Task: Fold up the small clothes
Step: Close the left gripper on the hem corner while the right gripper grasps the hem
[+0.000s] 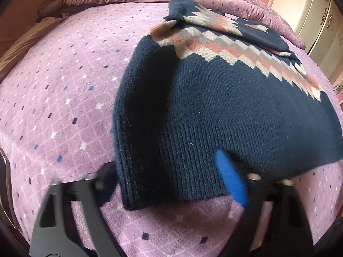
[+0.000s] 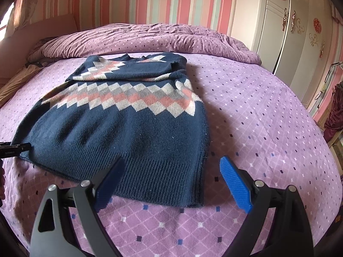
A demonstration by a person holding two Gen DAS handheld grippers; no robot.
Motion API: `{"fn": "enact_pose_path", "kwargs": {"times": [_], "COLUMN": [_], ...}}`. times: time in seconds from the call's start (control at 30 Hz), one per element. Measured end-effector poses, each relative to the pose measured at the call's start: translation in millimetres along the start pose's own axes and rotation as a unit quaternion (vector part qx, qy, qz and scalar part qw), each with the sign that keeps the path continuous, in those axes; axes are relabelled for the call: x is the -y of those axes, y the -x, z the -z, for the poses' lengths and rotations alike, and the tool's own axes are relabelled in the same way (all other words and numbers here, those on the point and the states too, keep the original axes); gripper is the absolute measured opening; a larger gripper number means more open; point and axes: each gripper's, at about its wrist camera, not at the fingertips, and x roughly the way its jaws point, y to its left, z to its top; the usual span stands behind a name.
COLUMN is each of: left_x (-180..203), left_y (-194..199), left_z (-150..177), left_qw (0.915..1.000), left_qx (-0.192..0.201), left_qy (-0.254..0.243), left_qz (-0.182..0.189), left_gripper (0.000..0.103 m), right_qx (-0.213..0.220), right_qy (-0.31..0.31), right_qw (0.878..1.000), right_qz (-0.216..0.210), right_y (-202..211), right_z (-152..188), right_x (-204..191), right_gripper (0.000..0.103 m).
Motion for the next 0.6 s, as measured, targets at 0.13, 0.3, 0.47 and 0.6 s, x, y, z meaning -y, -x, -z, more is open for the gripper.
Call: {"fn": "enact_pose_path", "kwargs": {"times": [0.13,0.3,0.47,0.6], "left_x": [1,-1,-5,-3], "left_y": [3,5,5,5], "left_z": [-3,-7,-8,-4], "left_qw": [0.9999,0.9995,0.9995,0.9996], "left_qx": [-0.004,-0.010,-0.016,-0.014], "left_qy": [0.007,0.024,0.024,0.013], "left_qz": [-0.007,-0.016,-0.014,-0.019], "left_gripper": [0.033,0.015,0.009,0.009], "right_qx": [0.000,-0.007,-0.029,-0.045], "right_qy": [0.000,-0.017,-0.031,-0.057], "right_qw": [1.000,1.000,0.999,0.997], "right_qz": [0.007,0.014,0.023,0.020], "right_y": [2,2,-6,-17], "right_z": [2,7,19,28], "right_x": [2,13,25,35], "right_gripper": [0.091,0.091,0.091,0.091]}}
